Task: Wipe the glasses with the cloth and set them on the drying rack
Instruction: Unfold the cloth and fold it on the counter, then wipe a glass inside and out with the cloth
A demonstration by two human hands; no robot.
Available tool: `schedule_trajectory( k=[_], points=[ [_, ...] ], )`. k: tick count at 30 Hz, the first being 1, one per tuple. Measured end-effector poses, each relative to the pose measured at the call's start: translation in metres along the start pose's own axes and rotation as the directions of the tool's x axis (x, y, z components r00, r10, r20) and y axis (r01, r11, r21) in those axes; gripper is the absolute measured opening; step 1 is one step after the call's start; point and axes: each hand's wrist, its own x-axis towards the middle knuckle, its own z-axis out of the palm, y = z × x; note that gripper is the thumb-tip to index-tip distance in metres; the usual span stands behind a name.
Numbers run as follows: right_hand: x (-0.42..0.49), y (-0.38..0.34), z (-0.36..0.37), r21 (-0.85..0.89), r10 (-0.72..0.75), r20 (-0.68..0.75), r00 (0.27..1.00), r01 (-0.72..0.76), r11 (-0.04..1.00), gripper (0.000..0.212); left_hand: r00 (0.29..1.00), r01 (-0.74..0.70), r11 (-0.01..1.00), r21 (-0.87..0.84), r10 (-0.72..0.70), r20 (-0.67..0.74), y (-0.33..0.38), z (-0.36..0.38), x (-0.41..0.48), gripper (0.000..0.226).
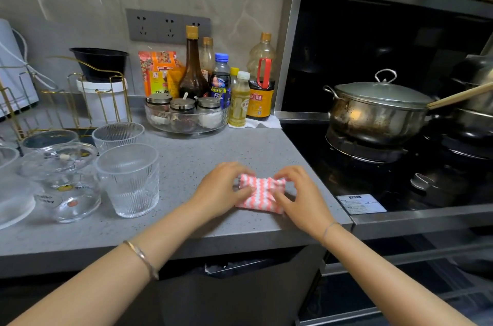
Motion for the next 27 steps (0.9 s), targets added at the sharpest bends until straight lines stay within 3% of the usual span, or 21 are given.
schedule_trajectory(
  k=[2,6,10,13,16,18,20,25,27],
  points=[
    [-0.006,0.006,-0.003,-0.064,-0.102,0.102,0.99,0.109,0.992,0.025,0.995,-0.085,0.994,0.075,0.08,0.067,0.001,-0.002,-0.011,0.023],
    [-0.016,0.021,-0.01,-0.058,-0.118,0.358,0.926,0.148,0.987,0.042,0.977,-0.181,0.966,0.187,0.155,0.147,-0.005,-0.004,-0.022,0.036],
    [-0.016,0.027,-0.008,-0.152,-0.118,0.35,0.929,0.181,0.972,0.047,0.958,-0.275,0.92,0.278,0.236,0.166,-0.004,-0.003,-0.02,0.029],
    [-0.009,0.019,-0.003,-0.193,-0.182,0.225,0.957,0.227,0.954,0.022,0.971,-0.238,0.95,0.205,0.227,0.073,0.003,-0.006,-0.018,0.027],
    [0.001,-0.001,-0.002,0.185,-0.063,0.095,0.993,0.044,0.982,0.01,0.988,-0.121,0.984,-0.132,0.106,-0.115,0.007,-0.018,-0.012,0.016],
    [0.007,-0.022,-0.005,0.441,0.006,0.106,0.994,-0.053,0.896,0.013,0.986,-0.05,0.931,-0.361,-0.012,-0.169,0.01,-0.03,-0.011,0.01],
    [0.012,-0.04,-0.006,0.573,0.04,0.143,0.989,-0.116,0.811,0.019,0.974,-0.015,0.865,-0.501,-0.101,-0.203,0.013,-0.045,-0.014,0.012],
    [0.016,-0.082,0.012,0.782,0.069,0.329,0.942,-0.313,0.539,0.042,0.923,-0.05,0.823,-0.566,-0.179,-0.342,0.018,-0.086,-0.029,0.014],
    [0.016,-0.099,0.023,0.797,0.032,0.409,0.912,-0.374,0.474,0.042,0.912,-0.064,0.846,-0.53,-0.166,-0.376,0.019,-0.099,-0.037,0.017]
  ],
)
